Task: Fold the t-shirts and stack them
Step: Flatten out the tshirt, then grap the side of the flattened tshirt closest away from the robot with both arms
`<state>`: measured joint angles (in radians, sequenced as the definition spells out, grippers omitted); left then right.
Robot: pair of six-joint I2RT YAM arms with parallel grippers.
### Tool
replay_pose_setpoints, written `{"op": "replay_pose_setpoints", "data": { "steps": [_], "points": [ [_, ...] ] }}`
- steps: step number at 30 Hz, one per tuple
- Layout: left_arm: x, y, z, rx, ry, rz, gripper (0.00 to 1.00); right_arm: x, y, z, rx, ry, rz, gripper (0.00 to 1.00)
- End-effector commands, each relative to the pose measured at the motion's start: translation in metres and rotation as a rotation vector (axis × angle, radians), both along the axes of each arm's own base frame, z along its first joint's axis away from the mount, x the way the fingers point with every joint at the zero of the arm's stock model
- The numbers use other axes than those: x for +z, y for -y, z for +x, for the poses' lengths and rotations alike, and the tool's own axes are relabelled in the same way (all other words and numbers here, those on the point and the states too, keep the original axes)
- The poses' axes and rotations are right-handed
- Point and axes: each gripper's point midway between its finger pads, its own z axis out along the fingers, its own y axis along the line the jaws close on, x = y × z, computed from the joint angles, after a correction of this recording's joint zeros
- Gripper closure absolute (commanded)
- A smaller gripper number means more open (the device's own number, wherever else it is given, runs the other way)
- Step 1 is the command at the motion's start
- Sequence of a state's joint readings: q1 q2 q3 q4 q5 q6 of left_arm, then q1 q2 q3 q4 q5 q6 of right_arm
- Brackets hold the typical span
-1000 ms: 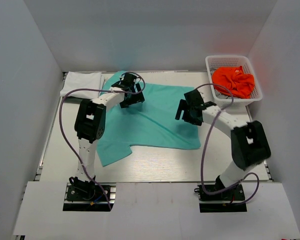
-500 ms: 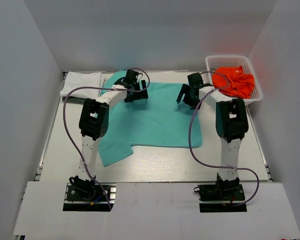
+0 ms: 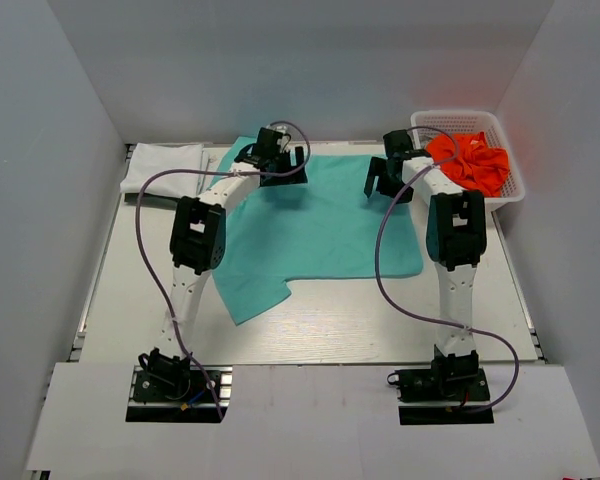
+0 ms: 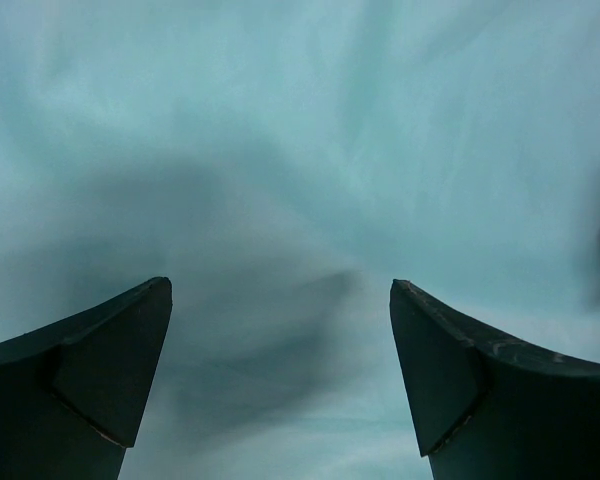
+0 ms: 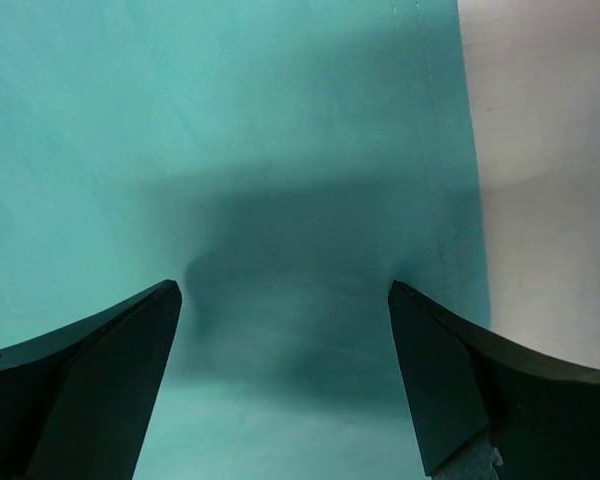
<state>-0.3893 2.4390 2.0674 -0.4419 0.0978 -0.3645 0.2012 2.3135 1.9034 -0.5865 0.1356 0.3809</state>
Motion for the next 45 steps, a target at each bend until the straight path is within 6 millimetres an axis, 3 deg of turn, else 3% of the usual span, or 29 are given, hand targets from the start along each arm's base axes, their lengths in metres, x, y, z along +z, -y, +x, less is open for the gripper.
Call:
{"op": "replay_pose_setpoints", "data": {
  "steps": [1,2,3,4,5,6,7,8,9,10,11,12,14,15,16,17,18,20,22,23,28,32,35,38,43,45],
  "points": [
    [0.094,0.018,0.02,-0.067,0.178,-0.068,0.0,0.055,0.007,0.006,0.11,0.094,-0.092,0.1],
    [0.106,0.016,0.019,-0.075,0.193,-0.062,0.0,0.08,0.007,-0.001,0.125,0.134,-0.095,0.1],
    [0.131,0.013,0.01,-0.075,0.204,-0.066,0.0,0.086,0.007,-0.007,0.135,0.14,-0.092,0.1],
    [0.133,0.012,0.0,-0.072,0.194,-0.051,0.0,0.094,0.0,-0.006,0.159,0.174,-0.068,0.1],
    [0.141,0.006,-0.007,-0.059,0.197,-0.041,0.0,0.085,0.001,-0.032,0.165,0.139,-0.063,0.1],
    [0.151,-0.001,-0.033,-0.057,0.183,-0.024,0.0,0.107,0.0,-0.04,0.166,0.189,-0.047,0.1],
    [0.154,-0.012,-0.044,-0.019,0.177,-0.005,0.0,0.137,-0.006,-0.04,0.177,0.287,-0.012,0.1],
    [0.154,-0.018,-0.062,0.001,0.148,0.004,0.0,0.12,-0.003,-0.058,0.168,0.246,-0.006,0.1],
    [0.117,-0.033,-0.093,0.058,0.018,0.028,0.0,0.134,0.001,-0.081,0.149,0.275,0.016,0.1],
    [0.141,-0.049,-0.114,0.125,0.032,0.011,0.0,0.137,0.002,-0.086,0.132,0.298,0.018,0.1],
    [0.136,-0.052,-0.136,0.149,-0.01,-0.006,0.0,0.118,0.015,-0.103,0.086,0.258,-0.005,0.1],
    [0.096,-0.06,-0.174,0.183,-0.136,-0.003,0.0,0.146,0.017,-0.111,0.023,0.342,0.046,0.1],
    [0.081,-0.069,-0.217,0.206,-0.211,-0.026,0.0,0.111,0.025,-0.141,-0.038,0.265,0.054,0.1],
    [0.07,-0.085,-0.251,0.23,-0.25,-0.022,0.0,0.12,0.026,-0.147,-0.067,0.296,0.075,0.1],
    [0.061,-0.093,-0.274,0.28,-0.302,-0.016,0.0,0.107,0.032,-0.163,-0.085,0.269,0.075,0.1],
    [0.039,-0.104,-0.305,0.3,-0.373,0.015,0.0,0.112,0.029,-0.168,-0.114,0.28,0.108,0.1],
    [0.047,-0.11,-0.319,0.323,-0.37,-0.01,0.0,0.11,0.029,-0.173,-0.134,0.278,0.123,0.1],
    [0.029,-0.124,-0.356,0.376,-0.464,0.018,0.0,0.104,0.032,-0.185,-0.172,0.277,0.152,0.1],
    [0.027,-0.132,-0.38,0.389,-0.5,0.019,0.0,0.102,0.034,-0.195,-0.213,0.28,0.173,0.1],
    [0.015,-0.138,-0.392,0.403,-0.528,0.033,0.0,0.098,0.038,-0.198,-0.231,0.273,0.16,0.1],
    [-0.011,-0.14,-0.412,0.415,-0.578,0.002,0.0,0.087,0.045,-0.215,-0.273,0.257,0.153,0.1],
    [-0.028,-0.125,-0.408,0.379,-0.606,-0.046,0.11,0.08,0.054,-0.224,-0.314,0.236,0.132,0.1],
    [-0.04,-0.126,-0.41,0.384,-0.626,-0.03,0.24,0.073,0.062,-0.233,-0.348,0.212,0.103,0.1],
    [-0.048,-0.133,-0.406,0.412,-0.614,0.013,0.41,0.068,0.057,-0.238,-0.323,0.198,0.121,0.1],
    [-0.046,-0.139,-0.389,0.457,-0.579,0.038,0.44,0.043,0.061,-0.251,-0.322,0.137,0.095,0.1],
    [-0.051,-0.145,-0.391,0.476,-0.594,0.083,0.47,0.036,0.059,-0.254,-0.318,0.109,0.094,0.1]
  ]
}}
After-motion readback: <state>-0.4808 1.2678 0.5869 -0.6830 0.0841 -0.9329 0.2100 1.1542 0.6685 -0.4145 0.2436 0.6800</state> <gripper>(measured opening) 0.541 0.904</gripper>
